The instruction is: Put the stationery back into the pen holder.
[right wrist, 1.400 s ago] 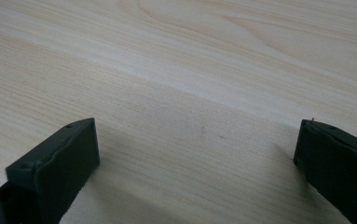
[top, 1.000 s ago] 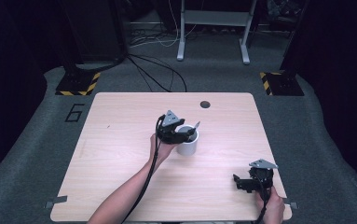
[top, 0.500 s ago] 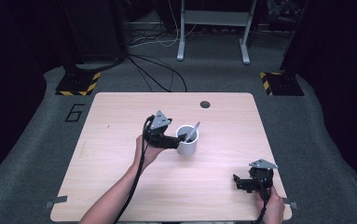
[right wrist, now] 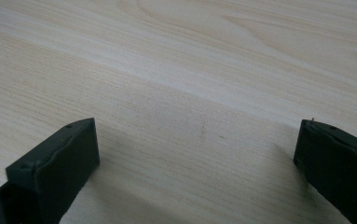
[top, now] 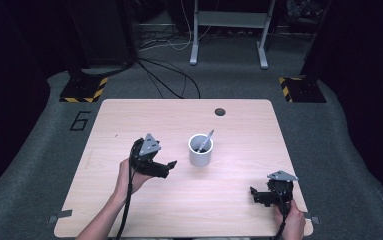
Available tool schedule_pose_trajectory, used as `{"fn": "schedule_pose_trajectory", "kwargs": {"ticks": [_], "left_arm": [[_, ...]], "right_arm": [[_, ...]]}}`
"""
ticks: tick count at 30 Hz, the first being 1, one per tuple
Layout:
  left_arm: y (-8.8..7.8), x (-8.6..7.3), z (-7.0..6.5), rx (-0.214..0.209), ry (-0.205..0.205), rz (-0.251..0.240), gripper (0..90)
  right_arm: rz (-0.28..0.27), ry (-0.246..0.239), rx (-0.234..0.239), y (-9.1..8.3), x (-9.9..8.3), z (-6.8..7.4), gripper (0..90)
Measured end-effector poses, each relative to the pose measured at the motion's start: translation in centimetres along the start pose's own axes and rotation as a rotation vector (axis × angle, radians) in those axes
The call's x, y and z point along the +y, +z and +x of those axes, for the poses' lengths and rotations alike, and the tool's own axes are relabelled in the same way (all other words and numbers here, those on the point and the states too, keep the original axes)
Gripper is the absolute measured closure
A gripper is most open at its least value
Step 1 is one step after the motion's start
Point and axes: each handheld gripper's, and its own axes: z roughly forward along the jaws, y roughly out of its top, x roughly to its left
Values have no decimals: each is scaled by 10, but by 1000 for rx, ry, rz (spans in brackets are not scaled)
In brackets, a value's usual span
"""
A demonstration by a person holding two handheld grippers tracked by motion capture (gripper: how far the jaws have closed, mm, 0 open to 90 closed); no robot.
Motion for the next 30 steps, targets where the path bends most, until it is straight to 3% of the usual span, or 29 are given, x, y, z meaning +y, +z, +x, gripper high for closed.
{"fn": "schedule_pose_trajectory", "kwargs": {"ticks": [7, 11, 19, 21, 24, 26, 30], "left_arm": [[-7, -43, -2, 36, -26, 79, 46], [-8, -72, -2, 19, -23, 155, 34], [-6, -117, 4, 92, -81, 260, 12], [-4, -124, 4, 93, -105, 253, 6], [-2, -132, 3, 103, -95, 260, 7], [-3, -136, 5, 82, -104, 268, 4], [-3, -141, 10, 85, -130, 232, 2]], "right_arm": [[-4, 0, -2, 0, 0, 0, 0], [-3, 0, -2, 0, 0, 0, 0], [-3, 1, -2, 0, 0, 0, 0], [-4, 1, -2, 0, 0, 0, 0], [-3, 1, -2, 0, 0, 0, 0], [-3, -1, -2, 0, 0, 0, 0], [-4, 0, -2, 0, 0, 0, 0]]}}
